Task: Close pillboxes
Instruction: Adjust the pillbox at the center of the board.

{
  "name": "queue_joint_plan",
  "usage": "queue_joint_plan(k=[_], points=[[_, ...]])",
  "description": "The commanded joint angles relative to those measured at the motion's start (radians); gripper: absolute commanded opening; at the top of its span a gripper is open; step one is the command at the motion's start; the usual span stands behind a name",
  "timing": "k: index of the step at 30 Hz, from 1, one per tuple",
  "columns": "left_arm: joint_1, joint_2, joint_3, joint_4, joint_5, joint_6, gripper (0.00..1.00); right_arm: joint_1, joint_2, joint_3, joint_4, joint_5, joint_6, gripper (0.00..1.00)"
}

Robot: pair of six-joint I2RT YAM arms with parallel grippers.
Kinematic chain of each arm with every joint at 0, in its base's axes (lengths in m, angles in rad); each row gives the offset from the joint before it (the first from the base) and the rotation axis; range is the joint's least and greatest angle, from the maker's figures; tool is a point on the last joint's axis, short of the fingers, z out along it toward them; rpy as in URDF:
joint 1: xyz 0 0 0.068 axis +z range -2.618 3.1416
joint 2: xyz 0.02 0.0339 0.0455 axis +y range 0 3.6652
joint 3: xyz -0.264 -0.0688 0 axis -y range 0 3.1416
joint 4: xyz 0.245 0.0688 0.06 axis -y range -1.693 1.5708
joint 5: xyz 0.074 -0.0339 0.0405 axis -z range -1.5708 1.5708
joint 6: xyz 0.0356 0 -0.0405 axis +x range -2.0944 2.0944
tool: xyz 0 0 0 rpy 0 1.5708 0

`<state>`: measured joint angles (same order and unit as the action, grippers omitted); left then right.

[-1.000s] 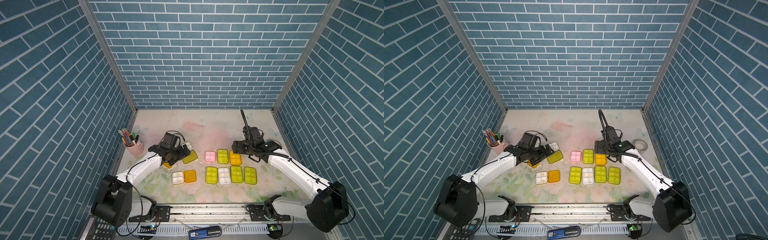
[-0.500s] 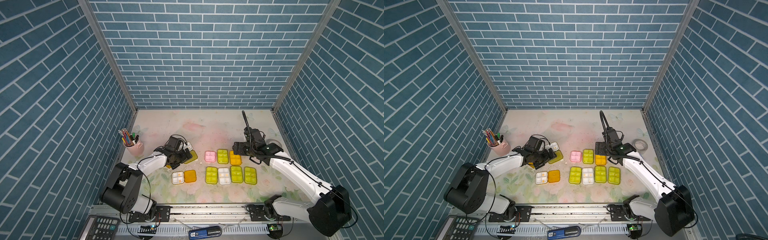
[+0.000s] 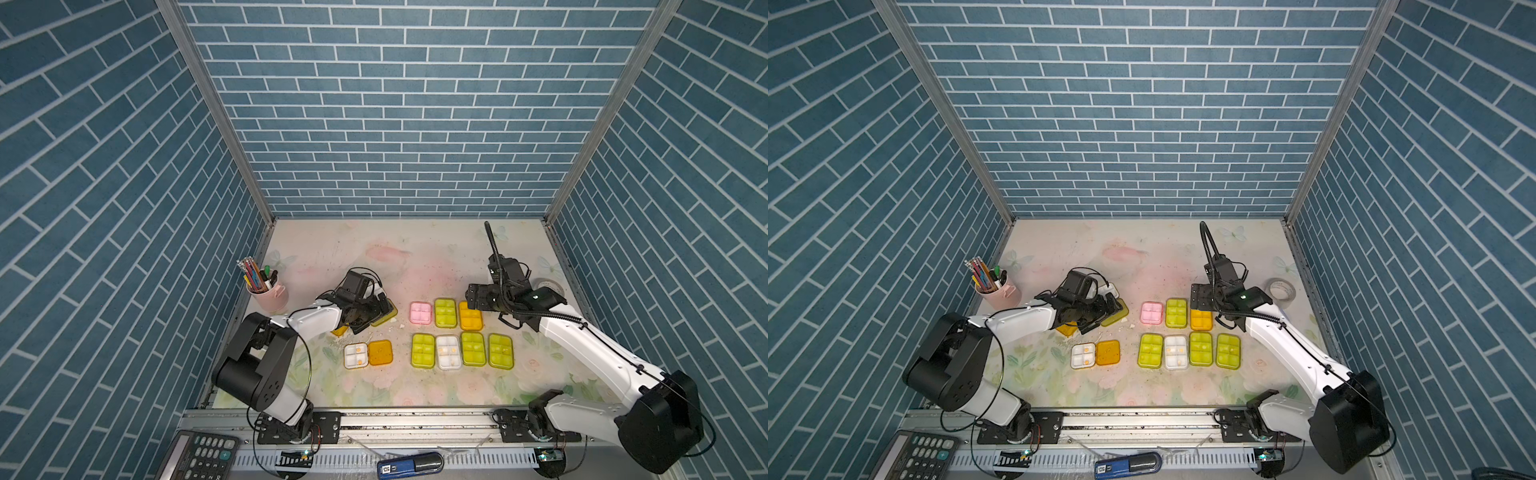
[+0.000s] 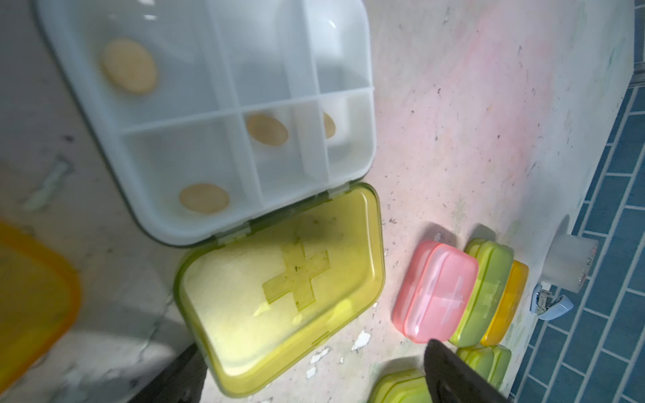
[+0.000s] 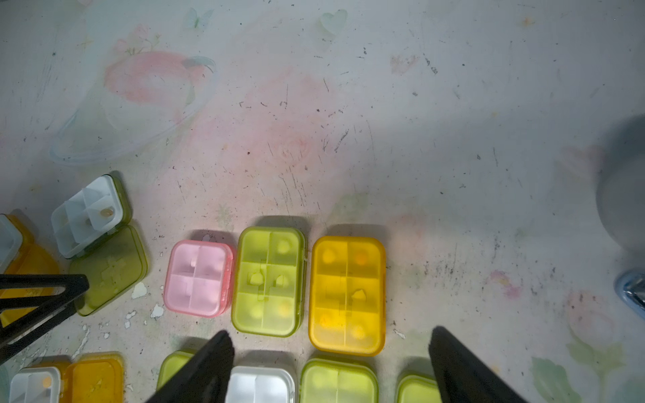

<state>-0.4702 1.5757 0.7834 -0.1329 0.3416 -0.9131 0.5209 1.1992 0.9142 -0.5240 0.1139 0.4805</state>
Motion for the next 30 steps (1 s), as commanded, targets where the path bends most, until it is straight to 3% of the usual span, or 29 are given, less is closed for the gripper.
queue_joint_plan(k=[1,16,21,30], points=[[-0.023,0.06,0.042,0.02,0.026,-0.01,0.98,0.004,-0.03,0.006,-0.041,0.072,-0.051,0.89],[-0.086,0.302,0.318,0.11,0.076,-0.026,0.98,0.003,-0.036,0.03,-0.077,0.031,-0.056,0.89],[-0.079,0.287,0.403,0.052,0.115,0.043,0.97,0.002,-0.006,0.054,-0.071,-0.032,-0.044,0.89],[-0.034,0.118,0.502,-0.159,0.132,0.204,0.97,0.002,0.132,0.167,0.009,-0.163,-0.014,0.88]])
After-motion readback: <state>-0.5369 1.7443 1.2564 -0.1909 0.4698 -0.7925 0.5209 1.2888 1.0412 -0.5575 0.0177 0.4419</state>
